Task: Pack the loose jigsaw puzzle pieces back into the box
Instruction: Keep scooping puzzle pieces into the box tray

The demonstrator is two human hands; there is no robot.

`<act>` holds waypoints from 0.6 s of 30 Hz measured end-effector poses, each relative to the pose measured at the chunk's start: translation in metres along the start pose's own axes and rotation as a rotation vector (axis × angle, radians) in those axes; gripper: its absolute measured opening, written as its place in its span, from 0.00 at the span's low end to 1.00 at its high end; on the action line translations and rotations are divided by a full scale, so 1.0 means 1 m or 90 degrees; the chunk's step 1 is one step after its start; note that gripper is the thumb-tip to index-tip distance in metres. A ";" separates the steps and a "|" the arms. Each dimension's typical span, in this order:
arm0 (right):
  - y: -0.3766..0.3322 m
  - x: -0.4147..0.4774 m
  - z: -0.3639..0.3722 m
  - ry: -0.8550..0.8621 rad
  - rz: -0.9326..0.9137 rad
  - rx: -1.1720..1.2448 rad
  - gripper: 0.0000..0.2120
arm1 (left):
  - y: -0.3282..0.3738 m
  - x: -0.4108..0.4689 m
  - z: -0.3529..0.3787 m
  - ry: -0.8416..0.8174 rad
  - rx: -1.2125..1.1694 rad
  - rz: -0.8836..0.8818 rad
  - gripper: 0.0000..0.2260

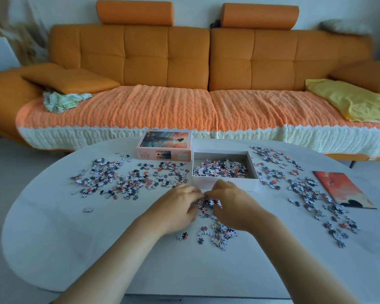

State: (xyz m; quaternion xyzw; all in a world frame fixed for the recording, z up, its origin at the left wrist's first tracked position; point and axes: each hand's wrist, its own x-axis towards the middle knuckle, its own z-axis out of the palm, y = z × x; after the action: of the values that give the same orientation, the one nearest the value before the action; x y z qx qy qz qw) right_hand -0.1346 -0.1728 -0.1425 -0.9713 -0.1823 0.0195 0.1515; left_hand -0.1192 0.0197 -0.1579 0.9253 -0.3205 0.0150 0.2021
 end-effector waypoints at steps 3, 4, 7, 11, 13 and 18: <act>-0.003 -0.004 -0.003 0.002 0.002 0.042 0.18 | 0.003 -0.005 -0.003 -0.018 -0.057 -0.026 0.15; -0.002 -0.006 -0.005 0.008 0.012 0.057 0.18 | 0.003 -0.007 -0.005 -0.015 -0.074 -0.037 0.15; 0.004 -0.015 -0.013 -0.009 0.051 0.055 0.21 | -0.001 -0.017 -0.018 -0.039 -0.063 -0.063 0.22; 0.006 -0.028 -0.020 -0.158 0.108 0.021 0.51 | -0.005 -0.030 -0.025 -0.195 0.072 -0.137 0.49; 0.000 -0.028 -0.015 -0.169 0.101 0.005 0.53 | -0.003 -0.032 -0.021 -0.198 0.057 -0.138 0.48; -0.008 -0.019 -0.010 -0.097 0.125 0.054 0.37 | 0.004 -0.025 -0.017 -0.160 -0.053 -0.121 0.38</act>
State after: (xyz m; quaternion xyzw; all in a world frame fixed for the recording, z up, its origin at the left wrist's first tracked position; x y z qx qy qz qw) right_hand -0.1540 -0.1750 -0.1313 -0.9729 -0.0961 0.1157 0.1755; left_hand -0.1396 0.0377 -0.1446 0.9369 -0.2547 -0.1333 0.1989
